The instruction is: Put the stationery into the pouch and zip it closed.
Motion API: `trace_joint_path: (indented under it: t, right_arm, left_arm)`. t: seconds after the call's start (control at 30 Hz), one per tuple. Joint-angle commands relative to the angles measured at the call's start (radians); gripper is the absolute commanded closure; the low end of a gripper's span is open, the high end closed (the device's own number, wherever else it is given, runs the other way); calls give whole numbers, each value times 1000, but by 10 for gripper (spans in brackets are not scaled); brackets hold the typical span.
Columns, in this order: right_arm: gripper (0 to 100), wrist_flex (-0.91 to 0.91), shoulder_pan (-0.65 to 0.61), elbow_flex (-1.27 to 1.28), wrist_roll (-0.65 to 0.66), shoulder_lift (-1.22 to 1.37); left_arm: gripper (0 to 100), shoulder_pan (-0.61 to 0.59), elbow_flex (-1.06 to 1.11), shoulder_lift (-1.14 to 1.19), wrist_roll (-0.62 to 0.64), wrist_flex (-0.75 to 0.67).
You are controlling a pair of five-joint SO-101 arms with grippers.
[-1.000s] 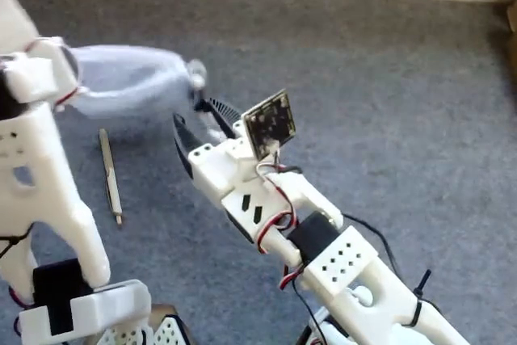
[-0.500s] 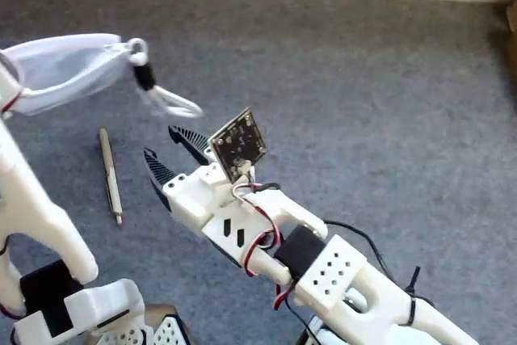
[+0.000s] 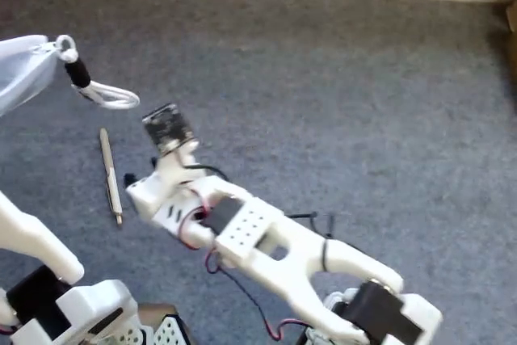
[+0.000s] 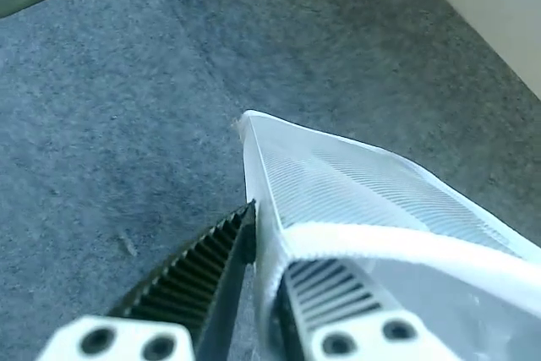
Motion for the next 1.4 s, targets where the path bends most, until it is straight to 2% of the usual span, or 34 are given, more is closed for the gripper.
trace_joint_path:
  t: [0.0, 0.4, 0.5, 0.8, 1.17, 1.33, 1.37]
  right_arm:
    - [833, 1, -65, -130, -9, 77]
    - [833, 2, -77, -407, -37, 472]
    - [832, 4, -77, -481, -97, 539]
    - [832, 15, -74, -590, -95, 676]
    - [842, 506, -38, -1013, -94, 920]
    - [998, 673, -16, -1233, -94, 1024]
    - [991, 704, -13, -1271, -94, 1043]
  left_arm:
    - [993, -36, -56, -18, 8, -6]
    - [993, -47, -53, -10, 8, -2]
    - [993, -42, -30, -16, 8, -6]
    - [993, -39, -22, -18, 8, -6]
    - [993, -44, -21, -18, 6, -2]
    - [993, -44, -21, -18, 6, -2]
    - [993, -44, -21, -18, 6, -2]
